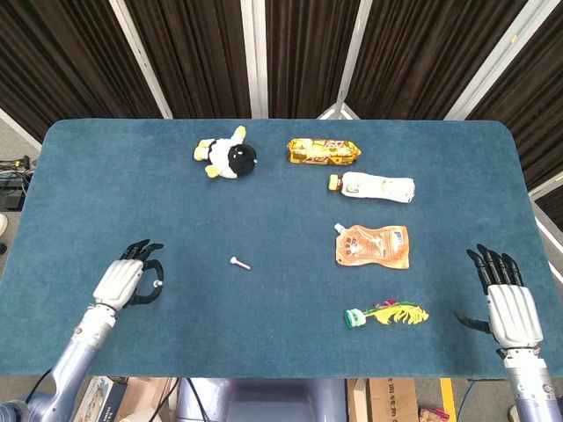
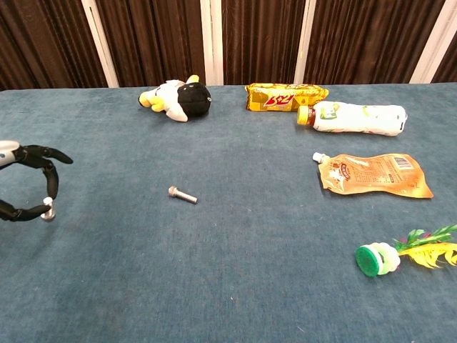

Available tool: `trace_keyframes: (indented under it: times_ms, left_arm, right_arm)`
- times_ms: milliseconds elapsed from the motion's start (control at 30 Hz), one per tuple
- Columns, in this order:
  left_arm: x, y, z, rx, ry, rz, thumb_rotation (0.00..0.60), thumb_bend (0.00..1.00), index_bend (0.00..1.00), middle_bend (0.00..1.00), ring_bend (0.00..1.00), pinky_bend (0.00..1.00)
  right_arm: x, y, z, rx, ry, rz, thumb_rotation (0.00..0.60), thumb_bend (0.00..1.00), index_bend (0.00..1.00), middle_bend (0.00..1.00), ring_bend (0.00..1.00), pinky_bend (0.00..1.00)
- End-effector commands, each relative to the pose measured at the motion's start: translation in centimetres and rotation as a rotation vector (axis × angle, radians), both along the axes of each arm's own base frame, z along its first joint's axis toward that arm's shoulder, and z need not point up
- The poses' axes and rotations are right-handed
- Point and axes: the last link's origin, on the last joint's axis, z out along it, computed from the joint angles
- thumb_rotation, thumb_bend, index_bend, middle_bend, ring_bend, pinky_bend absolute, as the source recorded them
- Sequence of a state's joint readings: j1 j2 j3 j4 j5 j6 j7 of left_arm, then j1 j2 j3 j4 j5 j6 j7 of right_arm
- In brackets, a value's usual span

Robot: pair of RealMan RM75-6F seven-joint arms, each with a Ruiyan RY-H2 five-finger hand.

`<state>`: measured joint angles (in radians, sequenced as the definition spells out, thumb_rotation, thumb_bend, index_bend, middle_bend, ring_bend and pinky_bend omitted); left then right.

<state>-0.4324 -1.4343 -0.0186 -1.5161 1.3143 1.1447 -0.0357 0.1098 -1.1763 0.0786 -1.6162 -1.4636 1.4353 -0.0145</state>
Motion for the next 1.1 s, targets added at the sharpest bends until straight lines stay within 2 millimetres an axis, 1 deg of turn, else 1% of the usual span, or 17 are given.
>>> trace_keyframes:
  times_ms: [33, 300, 633, 933, 1100]
  left_arm:
    - [0.2, 0.3, -0.4, 0.001, -0.043, -0.013, 0.6, 0.53, 0.57, 0.12, 0.0, 0.0]
    - [-0.5, 0.4, -1.3, -0.055, -0.119, 0.015, 0.6, 0.53, 0.57, 0.12, 0.0, 0.0]
    - [-1.4, 0.4, -0.7, -0.085, -0.201, 0.084, 0.6, 0.53, 0.57, 0.12, 0.0, 0.0]
    - [-2.9, 0.3, -0.5, -0.123, -0.203, 0.135, 0.6, 0.53, 0.57, 0.11, 0.0, 0.0]
    - [-3.2, 0.4, -0.3, -0.146, -0.2, 0.135, 0.6, 0.52, 0.55, 0.1, 0.0, 0.0]
  right_arm:
    - [0.0, 0.0, 0.0, 0.0, -0.001, -0.002, 0.6, 0.12, 0.11, 0.07, 0.06, 0.0]
    - [-0.1, 0.0, 0.2, -0.009, -0.005, -0.001, 0.6, 0.11, 0.11, 0.07, 0.06, 0.0]
    - [-0.1, 0.0, 0.2, -0.008, -0.005, -0.002, 0.6, 0.11, 0.11, 0.07, 0.06, 0.0]
    - [0.0, 0.0, 0.2, -0.009, -0.006, -0.004, 0.6, 0.11, 0.11, 0.07, 0.06, 0.0]
    - [-0.1, 0.0, 0.1, -0.007, -0.004, -0.005, 0.6, 0.11, 0.11, 0.07, 0.06, 0.0]
